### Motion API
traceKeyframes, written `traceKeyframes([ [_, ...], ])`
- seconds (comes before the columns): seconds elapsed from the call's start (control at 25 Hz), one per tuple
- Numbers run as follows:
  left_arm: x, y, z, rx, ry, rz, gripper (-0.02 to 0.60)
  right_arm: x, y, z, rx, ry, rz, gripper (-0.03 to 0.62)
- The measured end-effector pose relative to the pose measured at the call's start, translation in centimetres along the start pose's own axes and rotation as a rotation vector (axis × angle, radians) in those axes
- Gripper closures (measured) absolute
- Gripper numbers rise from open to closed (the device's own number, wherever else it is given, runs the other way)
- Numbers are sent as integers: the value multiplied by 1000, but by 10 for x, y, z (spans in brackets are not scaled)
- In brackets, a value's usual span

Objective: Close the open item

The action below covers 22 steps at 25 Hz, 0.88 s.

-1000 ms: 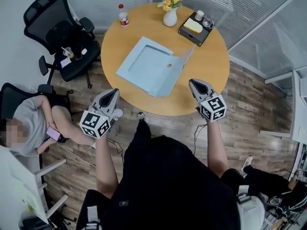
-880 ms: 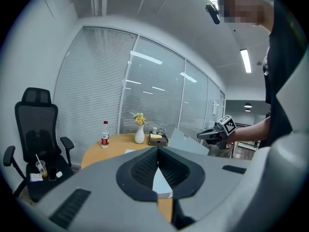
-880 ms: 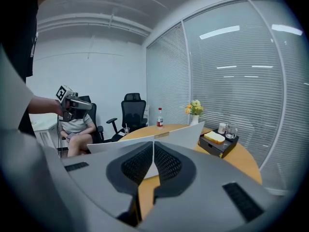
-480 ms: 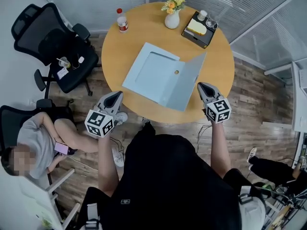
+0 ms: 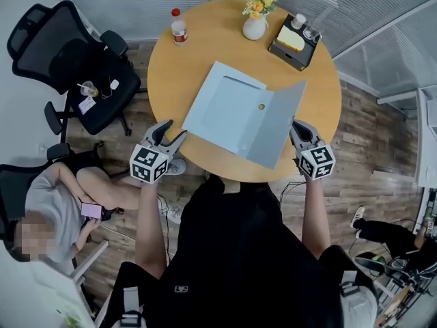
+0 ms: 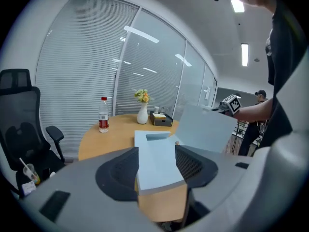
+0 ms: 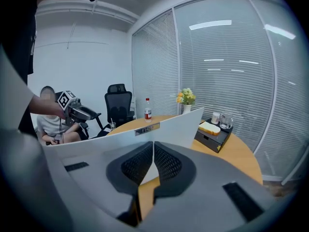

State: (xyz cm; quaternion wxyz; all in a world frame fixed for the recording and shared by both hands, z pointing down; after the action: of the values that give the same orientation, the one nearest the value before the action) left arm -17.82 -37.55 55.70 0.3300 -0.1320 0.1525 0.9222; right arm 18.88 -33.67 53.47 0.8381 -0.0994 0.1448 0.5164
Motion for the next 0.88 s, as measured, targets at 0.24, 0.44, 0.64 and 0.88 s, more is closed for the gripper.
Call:
traceKeyframes([
  [0.24,-37,6,57,-25,180,98,269,-26,10,2,21,30,-79,586],
  [0.44,-40,7,103,-117,352,136,247,-46,17,-1,51,48,-136,586],
  [0.64,-50,22,133,-119,436,121,238,-63,22,-6,75,58,-181,586],
  [0.88,-65,23,148,-121,474,159,235,-84,32,-12,110,68,-246,586],
])
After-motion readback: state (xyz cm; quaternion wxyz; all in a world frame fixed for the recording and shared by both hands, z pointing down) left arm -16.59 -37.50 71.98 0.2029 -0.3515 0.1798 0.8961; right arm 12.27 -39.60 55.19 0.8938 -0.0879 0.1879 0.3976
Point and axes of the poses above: the fingertips, and each gripper's own axes: x backward along the fingers, y to its left, z out of its underside, the point moved 2 cm from there along x, backward along the fingers, and after that the axes turned 8 degrees about -y, right-handed, at the moved point
